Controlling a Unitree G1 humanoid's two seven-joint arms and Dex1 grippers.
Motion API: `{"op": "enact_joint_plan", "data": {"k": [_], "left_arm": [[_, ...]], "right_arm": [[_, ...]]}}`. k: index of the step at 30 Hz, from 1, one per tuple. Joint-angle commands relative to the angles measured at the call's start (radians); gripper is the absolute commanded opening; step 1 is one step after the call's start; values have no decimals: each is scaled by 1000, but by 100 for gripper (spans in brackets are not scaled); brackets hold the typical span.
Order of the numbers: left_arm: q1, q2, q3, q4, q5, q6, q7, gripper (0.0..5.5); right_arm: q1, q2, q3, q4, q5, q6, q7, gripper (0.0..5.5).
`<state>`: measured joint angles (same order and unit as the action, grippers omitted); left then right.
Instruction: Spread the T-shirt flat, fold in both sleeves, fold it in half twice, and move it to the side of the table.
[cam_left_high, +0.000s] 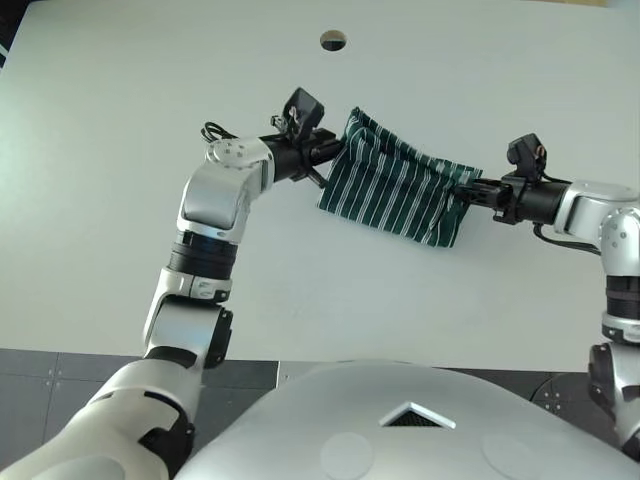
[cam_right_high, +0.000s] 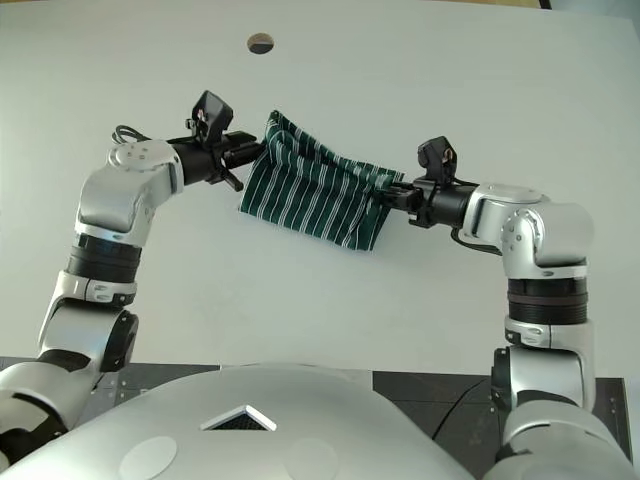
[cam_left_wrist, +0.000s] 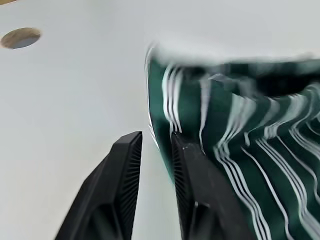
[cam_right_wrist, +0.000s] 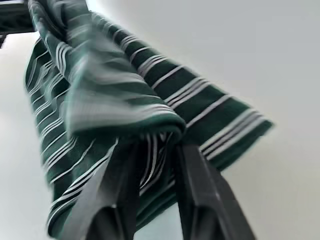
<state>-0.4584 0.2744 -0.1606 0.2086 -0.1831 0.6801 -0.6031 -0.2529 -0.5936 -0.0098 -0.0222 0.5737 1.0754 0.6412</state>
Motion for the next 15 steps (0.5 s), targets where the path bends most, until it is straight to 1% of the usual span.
{"op": "enact_joint_plan", "data": {"k": [1, 2, 4, 5, 7, 8, 10, 11, 12, 13, 15], "left_arm": [[-57, -33, 76, 91, -31, 33, 48, 107], [-62, -36, 83, 109, -28, 27, 56, 107], [-67, -37, 88, 135, -20, 8, 67, 107], [-67, -37, 91, 142, -19, 2, 69, 107], [-59, -35, 93, 134, -17, -28, 68, 107], [-48, -32, 95, 116, -20, -56, 60, 107], [-23, -28, 105, 76, -30, -115, 50, 107], [-8, -25, 108, 52, -38, -142, 37, 107], [9, -22, 113, 22, -46, -159, 30, 94], [22, -20, 117, -1, -51, -167, 26, 77], [50, -11, 113, -39, -29, -201, 47, 48]], "right_arm": [[-76, 58, -110, 76, 11, 38, -91, 181], [-90, 67, -136, 86, 19, 49, -105, 202], [-106, 76, -172, 82, 30, 60, -124, 226], [-111, 79, -184, 76, 33, 60, -128, 256], [-103, 64, -175, 37, 7, -3, -120, 272], [-90, 53, -158, 0, -28, -80, -112, 272], [-53, 31, -99, -79, -143, -286, -111, 272], [-27, 19, -55, -129, -203, -384, -100, 255], [10, 2, 14, -183, -282, -491, -91, 248], [39, -8, 71, -225, -345, -570, -86, 222], [83, -22, 188, -271, -488, -710, -99, 189]]}}
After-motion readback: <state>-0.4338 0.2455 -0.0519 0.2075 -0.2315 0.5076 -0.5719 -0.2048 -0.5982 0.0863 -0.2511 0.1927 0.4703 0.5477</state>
